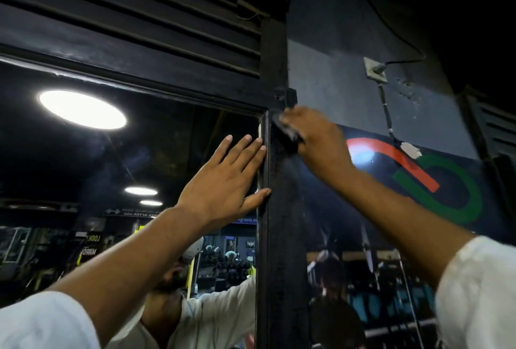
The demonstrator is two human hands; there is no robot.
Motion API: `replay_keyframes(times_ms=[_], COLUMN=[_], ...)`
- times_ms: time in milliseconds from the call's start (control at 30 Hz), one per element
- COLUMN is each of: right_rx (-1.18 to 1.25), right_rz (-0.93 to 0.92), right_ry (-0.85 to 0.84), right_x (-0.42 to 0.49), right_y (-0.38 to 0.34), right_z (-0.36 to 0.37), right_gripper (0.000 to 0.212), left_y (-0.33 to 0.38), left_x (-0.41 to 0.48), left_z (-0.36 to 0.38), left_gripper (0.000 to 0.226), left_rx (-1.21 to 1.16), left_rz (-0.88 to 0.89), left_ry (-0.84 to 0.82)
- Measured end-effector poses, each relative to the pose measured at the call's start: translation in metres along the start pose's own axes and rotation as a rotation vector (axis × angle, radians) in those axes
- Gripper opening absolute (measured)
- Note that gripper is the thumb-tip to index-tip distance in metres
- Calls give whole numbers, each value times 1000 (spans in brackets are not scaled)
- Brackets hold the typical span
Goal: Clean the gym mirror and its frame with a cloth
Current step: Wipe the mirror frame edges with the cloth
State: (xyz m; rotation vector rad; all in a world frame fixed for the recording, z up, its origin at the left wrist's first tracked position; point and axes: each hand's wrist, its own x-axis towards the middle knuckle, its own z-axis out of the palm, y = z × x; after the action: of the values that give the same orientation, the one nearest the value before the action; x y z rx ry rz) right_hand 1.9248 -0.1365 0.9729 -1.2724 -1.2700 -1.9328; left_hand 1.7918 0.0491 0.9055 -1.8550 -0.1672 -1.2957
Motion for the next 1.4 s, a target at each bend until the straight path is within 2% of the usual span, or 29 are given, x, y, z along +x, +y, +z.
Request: replay_keyframes(times_ms=[67, 200, 300, 433, 533, 667, 800, 900, 967, 1067, 1167, 1233, 1400], right_rx=[86, 153, 193, 198, 80, 119, 157, 226, 211, 152, 143, 262, 370], right_rz=[163, 215, 123, -13, 7, 117, 51, 13, -38, -50, 84, 208, 382], right_ry=[-35, -84, -1, -95, -53, -151, -127, -202, -234, -161, -79, -98, -16], right_x=[27, 8, -55, -78, -26, 8, -68, -140, -147, -104, -66, -71, -191], right_y=[7, -17, -61, -76, -49, -38, -75, -103, -98, -74, -47, -49, -143], right_z=[2, 25, 27, 9, 9, 18, 18, -8, -18, -15, -3, 5, 2], right_gripper=[45, 67, 63, 50, 54, 58, 61, 64, 60, 54, 61, 72, 72], left_y=[3, 14, 23, 29, 29, 34, 49, 62, 68, 68, 71, 75, 87], left_x=[-5, -24, -41, -51, -51, -59, -84, -117, -133, -136, -136, -141, -151], left_z=[1, 3, 4, 6, 5, 5, 5, 4, 3, 3, 2, 3, 2], left_gripper=[87, 87, 88, 87, 85, 83, 77, 74, 75, 76, 75, 74, 75], left_rx=[2, 5, 27, 19, 11, -7, -32, -26, -12, -14, -32, -33, -54], left_rz=[-3, 11, 47, 76, 69, 45, 19, 55, 99, 89, 68, 51, 22], left_ry=[8, 19, 21, 36, 56, 68, 67, 37, 30, 34, 19, 6, -27])
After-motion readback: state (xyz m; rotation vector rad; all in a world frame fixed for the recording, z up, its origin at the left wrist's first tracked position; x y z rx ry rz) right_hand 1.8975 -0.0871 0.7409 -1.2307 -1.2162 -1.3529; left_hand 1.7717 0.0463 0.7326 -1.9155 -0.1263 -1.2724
